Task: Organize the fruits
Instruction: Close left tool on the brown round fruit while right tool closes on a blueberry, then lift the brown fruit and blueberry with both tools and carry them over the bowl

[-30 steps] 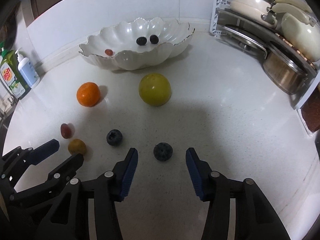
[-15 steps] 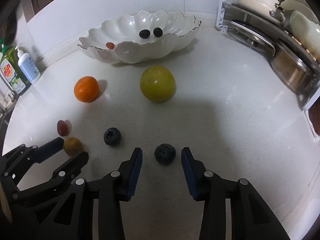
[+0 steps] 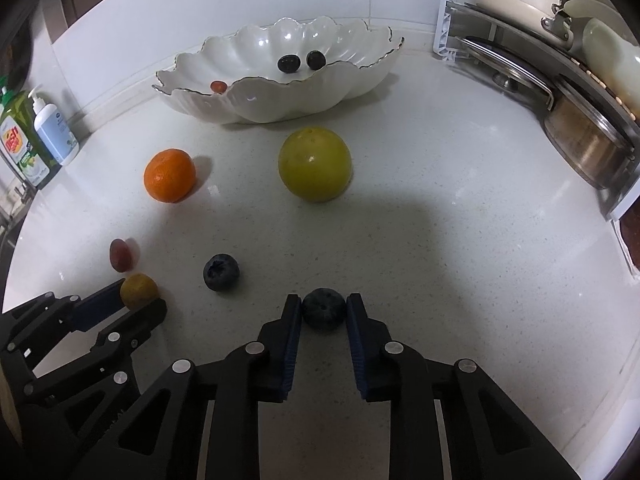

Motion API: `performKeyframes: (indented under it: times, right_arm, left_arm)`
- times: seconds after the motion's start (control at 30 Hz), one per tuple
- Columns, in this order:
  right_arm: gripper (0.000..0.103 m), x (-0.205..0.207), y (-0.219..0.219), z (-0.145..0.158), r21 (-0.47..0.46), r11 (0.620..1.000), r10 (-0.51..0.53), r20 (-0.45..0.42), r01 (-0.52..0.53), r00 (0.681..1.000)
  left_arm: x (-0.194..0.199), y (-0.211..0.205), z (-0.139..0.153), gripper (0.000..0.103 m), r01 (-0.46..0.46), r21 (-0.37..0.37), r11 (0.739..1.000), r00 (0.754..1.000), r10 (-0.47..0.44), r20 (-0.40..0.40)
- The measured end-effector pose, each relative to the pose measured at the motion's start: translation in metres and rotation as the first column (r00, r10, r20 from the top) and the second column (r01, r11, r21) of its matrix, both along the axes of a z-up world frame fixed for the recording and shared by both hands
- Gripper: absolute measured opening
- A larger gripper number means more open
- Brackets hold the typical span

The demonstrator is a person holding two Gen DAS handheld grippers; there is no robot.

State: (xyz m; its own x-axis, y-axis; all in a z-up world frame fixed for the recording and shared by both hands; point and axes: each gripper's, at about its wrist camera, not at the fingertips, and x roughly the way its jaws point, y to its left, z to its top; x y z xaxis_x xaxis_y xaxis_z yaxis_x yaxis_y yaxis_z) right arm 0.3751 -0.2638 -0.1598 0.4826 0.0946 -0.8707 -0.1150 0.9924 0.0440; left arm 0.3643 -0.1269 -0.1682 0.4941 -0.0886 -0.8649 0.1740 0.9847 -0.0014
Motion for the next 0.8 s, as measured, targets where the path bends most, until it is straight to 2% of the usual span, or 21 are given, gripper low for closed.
performKeyframes:
  times: [0.43, 0.8]
  right_arm:
    - [0.024, -0.011, 0.007, 0.021, 0.007, 1.000, 0.017, 0.046, -0.017, 0.999]
    - [0.024, -0.020, 0.018, 0.049, 0.029, 0.999, 0.014, 0.108, -0.017, 0.994]
  left_arm:
    - [-0.005, 0.008, 0.021, 0.028, 0.004, -0.012, 1.000, 0.999, -0.003, 0.051]
    - [-0.011, 0.019, 0.053, 0.028, 0.011, -0.019, 1.000, 0.991, -0.008, 0.131]
